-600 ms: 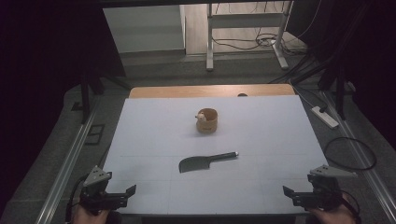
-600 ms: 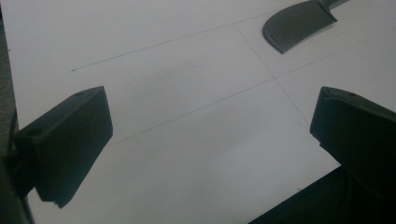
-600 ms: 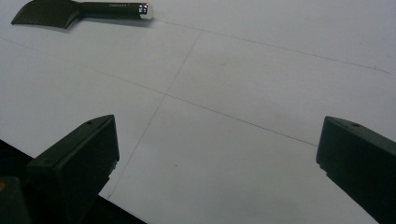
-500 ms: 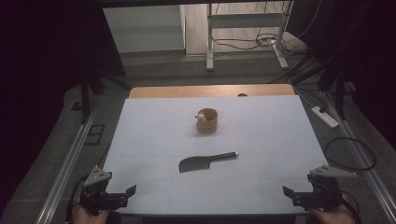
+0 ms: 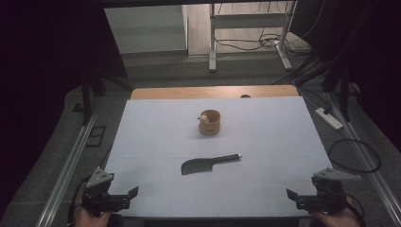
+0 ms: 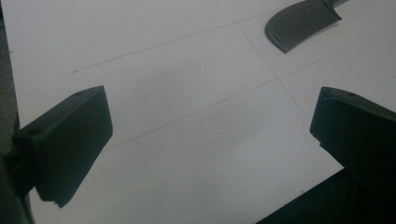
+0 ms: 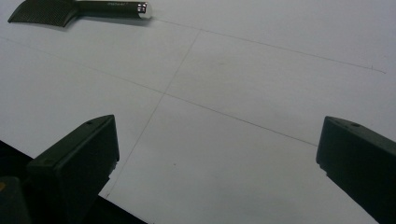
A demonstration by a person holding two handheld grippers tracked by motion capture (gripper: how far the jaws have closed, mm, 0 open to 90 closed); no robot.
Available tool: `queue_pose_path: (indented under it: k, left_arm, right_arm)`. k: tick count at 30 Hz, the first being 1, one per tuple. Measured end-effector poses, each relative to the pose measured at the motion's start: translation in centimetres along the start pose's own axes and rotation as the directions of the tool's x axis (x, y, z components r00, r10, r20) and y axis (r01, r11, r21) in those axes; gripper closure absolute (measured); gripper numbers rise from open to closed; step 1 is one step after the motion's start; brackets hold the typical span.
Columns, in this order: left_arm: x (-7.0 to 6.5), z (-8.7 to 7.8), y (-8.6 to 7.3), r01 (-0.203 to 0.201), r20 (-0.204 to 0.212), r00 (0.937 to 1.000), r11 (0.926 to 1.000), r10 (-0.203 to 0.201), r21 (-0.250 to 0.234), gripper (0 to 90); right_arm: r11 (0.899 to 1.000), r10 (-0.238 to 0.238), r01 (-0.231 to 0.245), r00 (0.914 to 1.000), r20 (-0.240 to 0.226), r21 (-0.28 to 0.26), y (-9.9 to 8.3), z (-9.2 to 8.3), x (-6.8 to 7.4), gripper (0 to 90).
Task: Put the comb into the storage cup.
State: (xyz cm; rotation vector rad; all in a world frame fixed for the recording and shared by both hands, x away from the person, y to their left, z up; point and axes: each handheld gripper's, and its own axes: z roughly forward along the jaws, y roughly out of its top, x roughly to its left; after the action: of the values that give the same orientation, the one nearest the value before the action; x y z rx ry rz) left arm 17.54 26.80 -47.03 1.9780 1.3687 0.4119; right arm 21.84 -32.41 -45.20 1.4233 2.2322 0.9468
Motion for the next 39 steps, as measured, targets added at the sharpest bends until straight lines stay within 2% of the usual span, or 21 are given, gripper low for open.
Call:
queue_pose_path:
  k: [4,11,17,19,21,31,39]
  left_arm:
    - [0.0,0.0,0.0,0.0,0.002,1.0,1.0,0.0,0.009,0.0]
    - [0.0,0.1,0.0,-0.008,0.017,0.9998,0.9998,0.008,0.018,0.8]
    - [0.2,0.0,-0.1,0.006,0.014,0.9999,0.9999,-0.006,0.016,0.0]
    - [0.2,0.0,-0.1,0.008,0.014,0.9999,0.9999,-0.008,0.008,0.0]
    - [0.2,0.1,0.0,0.008,0.019,0.9998,0.9998,-0.009,0.02,0.1]
    - [0.1,0.4,0.1,0.0,0.01,1.0,0.9989,0.0,0.046,0.9]
    - [0.1,0.4,0.1,0.005,0.011,0.9999,0.9991,-0.005,0.042,1.2]
  right_arm:
    - [1.0,-0.003,0.003,1.0,-0.002,0.0,0.0,0.0,0.0,0.0]
    - [1.0,0.017,-0.017,0.9998,-0.012,-0.009,0.1,0.0,-0.2,0.0]
    - [1.0,0.007,-0.007,0.9997,-0.023,-0.007,0.3,0.1,-0.1,0.0]
    - [1.0,0.0,0.0,0.9996,-0.03,-0.013,0.3,0.1,-0.1,0.0]
    - [1.0,-0.019,0.018,0.9996,-0.022,-0.022,0.4,0.1,0.0,0.0]
    - [0.998,-0.043,0.041,0.9983,-0.04,-0.046,1.1,-0.2,0.0,0.0]
    - [0.995,-0.092,0.09,0.9937,-0.064,-0.035,2.1,0.1,0.4,0.0]
